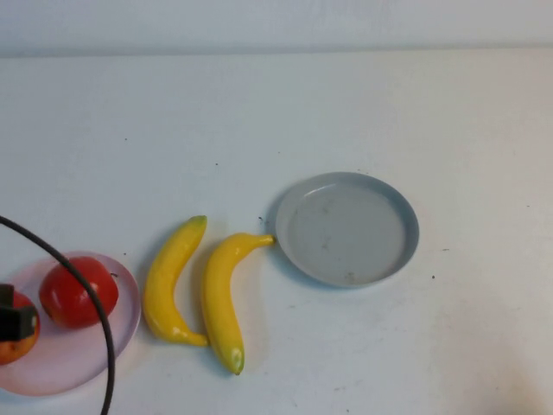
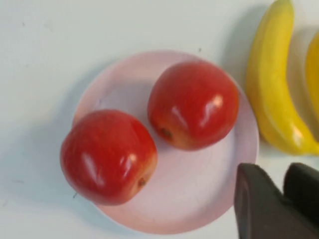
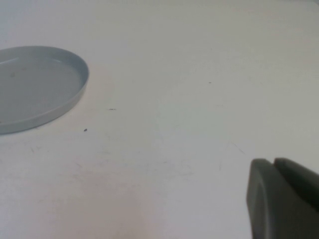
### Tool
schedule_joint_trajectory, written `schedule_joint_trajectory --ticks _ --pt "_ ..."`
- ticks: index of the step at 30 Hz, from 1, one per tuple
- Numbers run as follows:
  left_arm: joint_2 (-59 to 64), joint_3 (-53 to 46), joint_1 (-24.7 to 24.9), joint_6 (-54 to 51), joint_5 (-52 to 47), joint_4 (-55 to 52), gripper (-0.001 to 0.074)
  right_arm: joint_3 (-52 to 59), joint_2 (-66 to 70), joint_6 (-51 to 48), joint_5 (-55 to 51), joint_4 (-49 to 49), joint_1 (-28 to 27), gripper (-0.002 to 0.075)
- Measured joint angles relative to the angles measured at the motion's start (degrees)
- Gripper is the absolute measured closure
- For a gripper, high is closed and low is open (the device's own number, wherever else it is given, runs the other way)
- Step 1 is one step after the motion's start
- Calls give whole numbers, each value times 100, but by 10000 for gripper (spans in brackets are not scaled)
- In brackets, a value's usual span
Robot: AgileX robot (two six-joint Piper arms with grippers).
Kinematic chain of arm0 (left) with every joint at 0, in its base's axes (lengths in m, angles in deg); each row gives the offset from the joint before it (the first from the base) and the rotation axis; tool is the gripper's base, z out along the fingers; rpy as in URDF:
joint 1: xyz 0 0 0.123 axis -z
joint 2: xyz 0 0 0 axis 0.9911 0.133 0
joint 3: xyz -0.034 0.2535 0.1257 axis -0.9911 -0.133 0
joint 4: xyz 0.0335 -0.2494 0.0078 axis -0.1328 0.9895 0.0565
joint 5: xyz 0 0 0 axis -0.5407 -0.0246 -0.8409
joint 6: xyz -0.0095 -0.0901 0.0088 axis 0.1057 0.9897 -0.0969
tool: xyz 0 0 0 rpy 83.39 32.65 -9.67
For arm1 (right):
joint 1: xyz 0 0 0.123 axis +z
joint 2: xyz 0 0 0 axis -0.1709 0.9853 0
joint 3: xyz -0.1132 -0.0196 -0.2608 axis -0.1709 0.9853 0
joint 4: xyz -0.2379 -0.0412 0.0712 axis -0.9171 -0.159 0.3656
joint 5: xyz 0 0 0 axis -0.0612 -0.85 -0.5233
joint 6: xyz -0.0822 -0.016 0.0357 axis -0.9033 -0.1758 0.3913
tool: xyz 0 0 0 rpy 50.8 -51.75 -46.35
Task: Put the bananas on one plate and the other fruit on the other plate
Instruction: Put one type of fruit in the left plate, then put another type of fruit in the right plate
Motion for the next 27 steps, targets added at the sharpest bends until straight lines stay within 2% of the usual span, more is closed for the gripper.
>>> schedule_joint_trajectory --ticks 2,6,14,21,24,27 --pt "-354 -4 0 0 -13 11 668 0 0 0 0 0 0 743" --pt "-1050 -165 0 -45 77 100 718 0 0 0 0 0 0 743" --pt "-2348 -965 0 -88 318 188 731 0 0 0 0 0 0 743" --pt "-2581 -1203 0 -131 680 -211 731 0 0 0 0 0 0 743" --pt "-2584 -1255 0 -383 1307 -214 731 0 0 0 0 0 0 743" --pt "-2650 -1561 0 -632 2356 -199 731 0 0 0 0 0 0 743"
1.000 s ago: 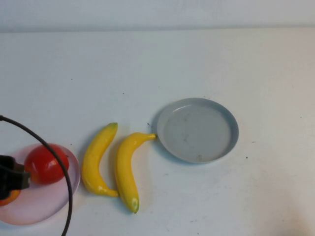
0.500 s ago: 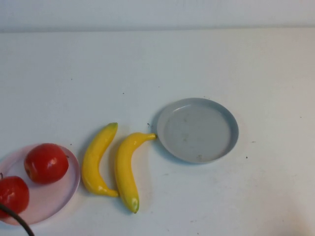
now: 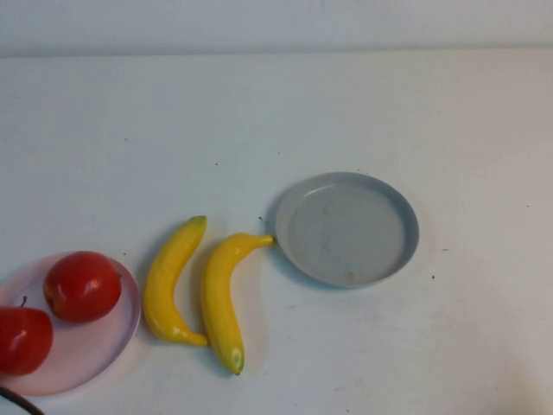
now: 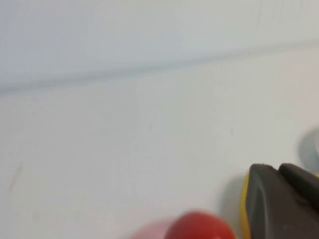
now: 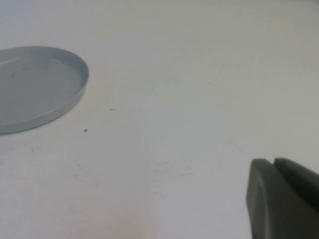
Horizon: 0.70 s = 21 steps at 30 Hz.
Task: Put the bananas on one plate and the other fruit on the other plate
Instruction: Put another type of fruit in the right plate
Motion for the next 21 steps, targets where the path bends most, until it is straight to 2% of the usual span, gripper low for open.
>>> schedule_joint_trajectory --ticks 5,9,16,21 --pt "-393 -1217 0 -177 2165 0 731 0 0 0 0 0 0 743" --pt "-1009 -1971 -212 -346 3136 22 731 0 0 0 0 0 0 743" --pt "-1908 -2634 -945 -305 3258 291 731 0 0 0 0 0 0 743" --pt "-2065 -2725 -979 -134 2639 314 731 0 0 0 0 0 0 743"
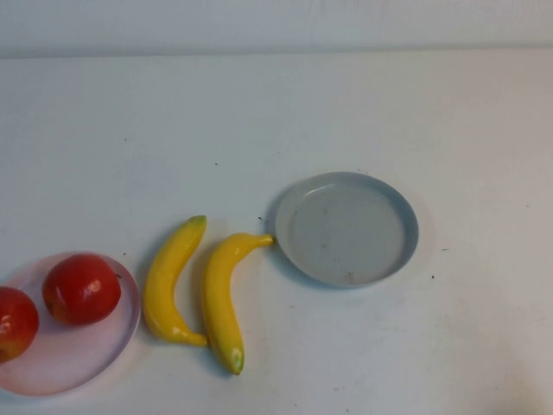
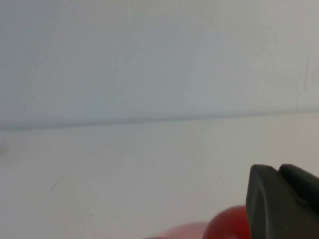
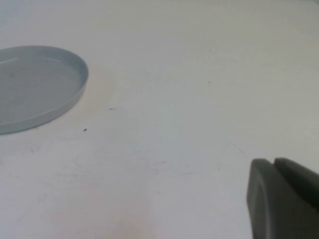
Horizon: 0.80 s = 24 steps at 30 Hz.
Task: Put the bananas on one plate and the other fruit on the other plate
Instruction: Put another type of fruit in the right plate
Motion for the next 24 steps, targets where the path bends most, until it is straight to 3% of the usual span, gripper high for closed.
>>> schedule_joint_trajectory --ticks 11,24 --pt "0 -13 0 136 -2259 -21 731 0 0 0 0 0 0 743" --pt "-13 -13 0 155 -2345 -21 731 0 0 0 0 0 0 743"
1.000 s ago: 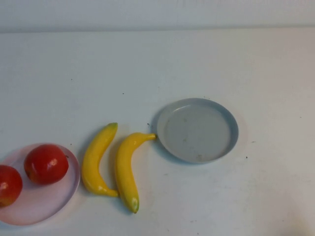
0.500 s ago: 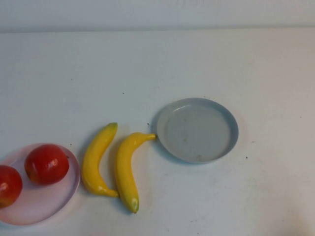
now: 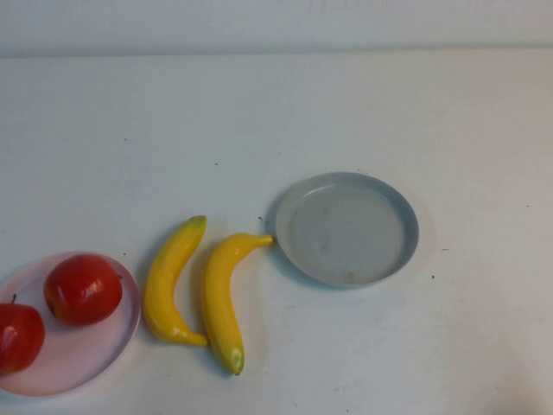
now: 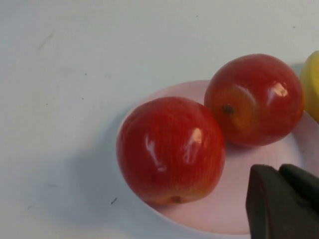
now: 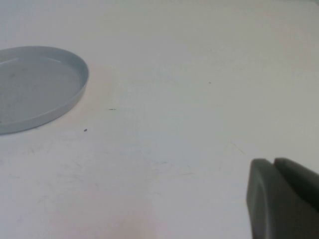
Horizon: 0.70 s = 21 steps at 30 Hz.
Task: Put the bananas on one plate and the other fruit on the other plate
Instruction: Put another type of fruit in the right plate
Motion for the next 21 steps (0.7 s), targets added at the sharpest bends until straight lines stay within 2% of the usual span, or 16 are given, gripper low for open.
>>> schedule_joint_trajectory --ticks 17,21 --pt "0 0 0 5 0 0 731 0 0 0 13 0 0 743" --pt "0 0 0 5 0 0 731 0 0 0 394 852 0 743"
